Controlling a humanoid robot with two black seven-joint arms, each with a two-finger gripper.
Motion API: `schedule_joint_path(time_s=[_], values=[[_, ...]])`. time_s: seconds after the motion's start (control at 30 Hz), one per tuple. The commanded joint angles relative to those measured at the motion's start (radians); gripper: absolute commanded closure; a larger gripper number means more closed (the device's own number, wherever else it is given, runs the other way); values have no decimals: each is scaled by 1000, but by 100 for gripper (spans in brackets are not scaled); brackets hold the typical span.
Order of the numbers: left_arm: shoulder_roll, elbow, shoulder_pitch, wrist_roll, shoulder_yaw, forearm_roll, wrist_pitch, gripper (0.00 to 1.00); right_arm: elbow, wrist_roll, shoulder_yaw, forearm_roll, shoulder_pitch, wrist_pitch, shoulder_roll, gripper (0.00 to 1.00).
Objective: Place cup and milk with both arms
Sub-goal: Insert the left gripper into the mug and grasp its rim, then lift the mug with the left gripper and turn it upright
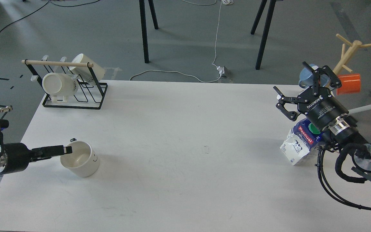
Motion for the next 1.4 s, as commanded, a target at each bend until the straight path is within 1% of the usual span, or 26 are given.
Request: schedule_joint_path(time_s=[0.0,0.13,0.2,0.23,0.33,0.4,0.43,0.47,0.5,0.57,0.63,0.77,0.87,0.97,1.07,1.17,1.27,1.37], values=[[-23,18,5,0,3,34,25,11,2,1,2,1,-1,0,0,2],[-59,38,4,0,31,68,28,16,2,0,7,1,-1,0,0,2],[-62,38,5,0,35,70,27,20,2,1,8,2,-1,0,0,2],[-62,38,5,0,40,70,28,25,2,1,8,2,-1,0,-2,2],[-63,38,5,0,44,70,48,54,2,1,8,2,-2,0,-2,2],[-68,38,5,0,44,70,83,63,3,1,7,2,-2,0,-2,2],[-68,38,5,0,44,70,102,70,3,1,7,2,-2,0,0,2],[-68,40,5,0,44,70,112,84,3,1,7,2,-2,0,0,2],[-68,38,4,0,44,70,116,89,3,1,7,2,-5,0,0,2],[-65,40,2,0,44,70,116,94,3,1,7,2,-10,0,0,2],[-62,40,-5,0,44,68,113,97,3,1,7,2,-12,0,0,2],[-59,28,-13,0,41,70,108,96,3,1,7,4,-13,0,0,2],[-60,-11,-28,0,38,68,99,96,5,3,17,8,-13,0,0,2],[-63,-57,-82,0,32,67,57,96,2,3,60,10,-15,0,-2,2],[-79,-60,-140,0,29,65,14,96,-1,1,111,11,-15,0,-9,2],[-149,-65,-197,0,35,62,-22,96,-3,1,148,11,-15,0,-12,2],[-240,-61,-240,0,37,62,-22,95,-24,1,177,14,-15,0,-9,2],[-313,-54,-254,0,43,68,-22,95,-29,1,185,46,-16,0,0,2]])
